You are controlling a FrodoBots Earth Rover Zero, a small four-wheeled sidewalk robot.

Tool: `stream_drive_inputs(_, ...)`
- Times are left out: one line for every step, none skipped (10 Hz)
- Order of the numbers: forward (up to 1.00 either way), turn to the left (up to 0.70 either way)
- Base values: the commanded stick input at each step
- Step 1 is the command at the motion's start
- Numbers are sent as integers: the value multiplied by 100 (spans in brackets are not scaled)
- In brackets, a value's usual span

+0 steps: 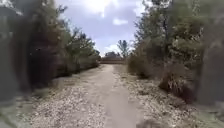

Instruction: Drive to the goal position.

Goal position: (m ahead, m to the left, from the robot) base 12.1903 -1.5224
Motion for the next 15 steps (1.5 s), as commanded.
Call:
stream_drive_inputs(85,0)
stream_drive_inputs(85,0)
stream_drive_inputs(85,0)
stream_drive_inputs(85,0)
stream_drive_inputs(85,0)
stream_drive_inputs(85,0)
stream_drive_inputs(85,0)
stream_drive_inputs(85,0)
stream_drive_inputs(85,0)
stream_drive_inputs(85,0)
stream_drive_inputs(85,0)
stream_drive_inputs(85,0)
stream_drive_inputs(85,0)
stream_drive_inputs(85,0)
stream_drive_inputs(85,0)
